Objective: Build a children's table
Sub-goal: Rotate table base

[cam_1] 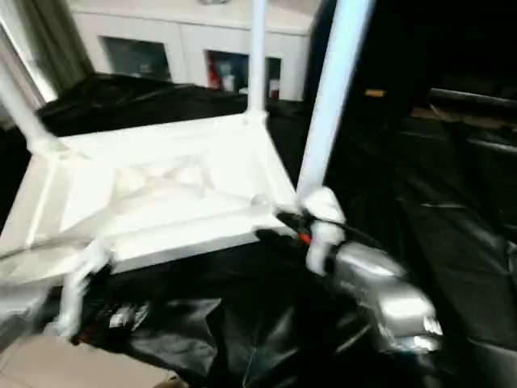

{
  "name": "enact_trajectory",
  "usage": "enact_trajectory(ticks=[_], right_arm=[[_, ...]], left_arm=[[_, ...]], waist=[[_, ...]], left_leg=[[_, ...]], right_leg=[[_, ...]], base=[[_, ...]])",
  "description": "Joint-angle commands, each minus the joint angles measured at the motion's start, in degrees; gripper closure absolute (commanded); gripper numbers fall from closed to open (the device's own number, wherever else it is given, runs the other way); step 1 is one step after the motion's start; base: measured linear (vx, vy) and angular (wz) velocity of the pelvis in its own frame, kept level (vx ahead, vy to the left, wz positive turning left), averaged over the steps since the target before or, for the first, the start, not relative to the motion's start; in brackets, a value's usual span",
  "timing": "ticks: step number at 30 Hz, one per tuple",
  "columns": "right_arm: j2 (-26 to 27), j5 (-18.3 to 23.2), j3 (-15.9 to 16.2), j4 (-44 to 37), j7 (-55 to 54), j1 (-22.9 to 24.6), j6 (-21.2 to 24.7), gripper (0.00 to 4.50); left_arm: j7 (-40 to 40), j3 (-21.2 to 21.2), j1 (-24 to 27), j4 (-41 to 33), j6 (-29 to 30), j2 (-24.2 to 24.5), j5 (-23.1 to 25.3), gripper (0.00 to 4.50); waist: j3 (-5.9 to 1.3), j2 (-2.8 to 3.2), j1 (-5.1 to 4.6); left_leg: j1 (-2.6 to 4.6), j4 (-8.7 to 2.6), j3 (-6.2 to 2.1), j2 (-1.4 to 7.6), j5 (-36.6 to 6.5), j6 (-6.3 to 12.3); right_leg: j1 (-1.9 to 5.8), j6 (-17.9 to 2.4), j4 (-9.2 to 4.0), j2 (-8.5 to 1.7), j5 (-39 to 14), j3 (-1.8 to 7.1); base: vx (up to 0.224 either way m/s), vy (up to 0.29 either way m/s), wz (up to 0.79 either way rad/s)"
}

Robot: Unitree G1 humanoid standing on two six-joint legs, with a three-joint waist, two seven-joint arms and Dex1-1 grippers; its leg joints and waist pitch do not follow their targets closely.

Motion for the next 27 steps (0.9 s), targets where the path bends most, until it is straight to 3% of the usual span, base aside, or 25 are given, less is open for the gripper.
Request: enact_trajectory(ticks=[1, 3, 5, 7, 11, 13, 16, 22, 23, 27], right_arm=[[1.6, 0.0, 0.0, 1.7, -2.2, -1.1, -1.3, 1.66], [5.2, -0.9, -1.5, 6.9, -7.4, -3.9, -3.3, 1.66], [5.9, -1.3, -2.0, 8.4, -8.9, -4.7, -4.0, 1.66], [6.8, -2.6, -4.8, 14.4, -14.4, -8.0, -6.2, 1.66], [6.3, -3.7, -10.5, 26.6, -23.3, -15.0, -10.2, 1.66], [5.9, -3.6, -11.5, 29.1, -24.8, -16.6, -11.3, 1.66], [3.5, -2.7, -15.4, 39.3, -30.3, -22.1, -15.9, 1.66], [0.2, -3.2, -18.1, 49.1, -32.9, -26.5, -20.8, 1.66], [-0.4, -3.4, -18.3, 50.5, -32.9, -27.1, -21.7, 1.66], [-1.5, -4.5, -15.8, 52.6, -26.2, -28.0, -24.0, 1.66]], left_arm=[[0.7, 2.9, 2.1, -1.3, 0.2, 0.4, 0.6, 1.84], [2.8, 7.3, 7.6, -1.3, -1.6, 0.3, 3.0, 1.66], [3.5, 8.4, 9.1, -1.7, -1.6, 0.4, 3.1, 1.48], [4.8, 11.7, 14.3, -1.1, -4.5, 1.2, 4.1, 1.41], [4.7, 16.1, 21.4, -1.0, -5.8, 2.4, 2.4, 1.06], [4.5, 16.9, 22.4, -1.0, -6.2, 2.4, 2.4, 0.98], [3.4, 21.5, 25.9, 0.9, -9.6, 1.3, 1.9, 0.65], [2.6, 26.5, 28.8, 4.0, -14.0, 1.9, 0.3, 0.29], [2.4, 27.8, 29.0, 4.5, -14.6, 2.0, -0.3, 0.2], [0.0, 33.2, 28.0, 3.7, -15.2, 2.5, -4.3, 0.02]], waist=[[-2.61, -0.03, -0.26], [-2.76, -0.26, -0.34], [-2.86, -0.04, -0.48], [-2.69, -0.2, -0.59], [-2.59, -0.13, -0.54], [-2.57, -0.17, -0.25], [-2.67, -0.35, -0.16], [-2.95, -0.64, 0.1], [-2.91, -0.9, 0.02], [-2.72, -1.05, 0.41]], left_leg=[[1.45, -4.53, -0.57, 2.2, -16.8, -0.31], [1.12, -4.77, -0.83, 2.11, -16.8, -0.73], [1.35, -4.81, -0.89, 2.16, -17.1, -1.48], [1.37, -4.91, -0.77, 2.0, -17.6, -1.99], [1.94, -4.84, -0.66, 2.03, -20.6, -2.55], [2.19, -4.75, -0.57, 2.04, -21.4, -2.75], [1.89, -4.68, -0.61, 1.98, -20.3, -2.38], [1.55, -4.11, -0.4, 1.75, -17.1, -0.69], [1.48, -4.08, -0.36, 1.72, -17.0, -0.47], [1.17, -4.02, -0.25, 1.85, -17.1, 0.58]], right_leg=[[1.34, -10.5, -4.66, -2.66, -14.2, 2.76], [1.8, -9.6, -4.5, -2.79, -14.4, 2.67], [1.68, -9.2, -4.46, -2.73, -13.5, 2.71], [1.66, -8.9, -4.64, -2.52, -12.3, 2.74], [1.07, -9.2, -4.61, -2.45, -13.2, 2.92], [0.93, -9.0, -4.68, -2.42, -13.3, 3.04], [1.28, -8.7, -4.45, -2.4, -11.8, 2.95], [1.72, -9.2, -4.01, -2.21, -7.3, 2.74], [1.73, -9.5, -3.98, -2.18, -7.0, 2.7], [2.04, -10.2, -3.98, -2.16, -7.8, 2.57]], base=[[0.0, 0.0, 0.0], [0.0, 0.0, 0.0], [0.0, 0.0, 0.0], [0.0, 0.0, 0.0], [0.0, 0.0, 0.0], [0.0, 0.0, 0.0], [0.0, 0.0, 0.0], [0.0, 0.0, 0.0], [0.0, 0.0, 0.0], [0.0, 0.0, 0.0]])
